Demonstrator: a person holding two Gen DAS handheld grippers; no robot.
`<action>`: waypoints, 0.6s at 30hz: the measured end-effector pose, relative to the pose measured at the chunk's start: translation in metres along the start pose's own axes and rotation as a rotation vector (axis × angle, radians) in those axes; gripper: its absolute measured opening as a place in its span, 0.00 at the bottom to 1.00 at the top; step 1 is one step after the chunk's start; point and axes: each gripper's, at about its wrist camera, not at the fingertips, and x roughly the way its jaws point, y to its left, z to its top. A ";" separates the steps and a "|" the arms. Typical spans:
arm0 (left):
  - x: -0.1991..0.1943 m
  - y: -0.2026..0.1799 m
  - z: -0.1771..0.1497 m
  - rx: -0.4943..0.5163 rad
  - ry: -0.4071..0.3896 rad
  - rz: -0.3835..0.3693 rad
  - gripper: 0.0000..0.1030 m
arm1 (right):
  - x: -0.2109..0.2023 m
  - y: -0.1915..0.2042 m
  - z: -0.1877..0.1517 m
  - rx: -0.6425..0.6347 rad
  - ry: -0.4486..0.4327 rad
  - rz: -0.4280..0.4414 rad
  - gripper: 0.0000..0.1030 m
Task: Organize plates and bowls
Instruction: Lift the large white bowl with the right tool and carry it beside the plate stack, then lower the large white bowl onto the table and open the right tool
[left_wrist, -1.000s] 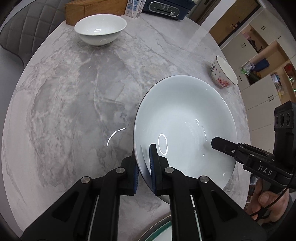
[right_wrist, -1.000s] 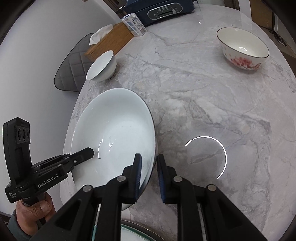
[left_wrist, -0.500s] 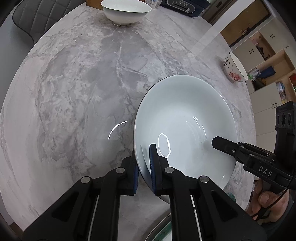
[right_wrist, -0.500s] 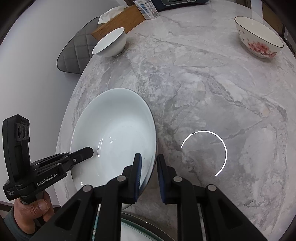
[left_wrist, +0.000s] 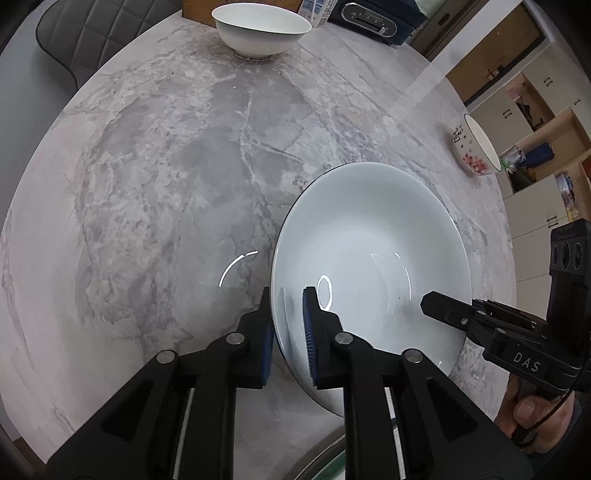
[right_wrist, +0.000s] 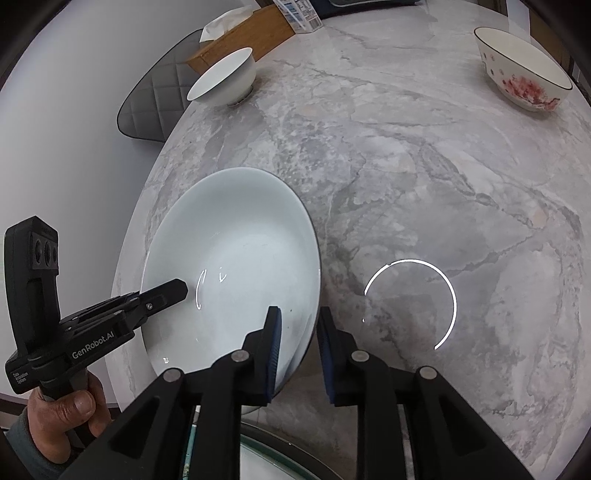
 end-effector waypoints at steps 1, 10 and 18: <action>-0.003 0.001 0.000 -0.007 -0.010 -0.003 0.47 | -0.002 0.001 0.000 0.000 -0.005 0.010 0.36; -0.040 0.015 -0.004 -0.074 -0.098 -0.024 0.80 | -0.040 0.000 -0.005 0.015 -0.085 0.031 0.74; -0.066 0.025 0.007 -0.047 -0.147 -0.024 1.00 | -0.077 -0.029 0.006 0.095 -0.156 0.040 1.00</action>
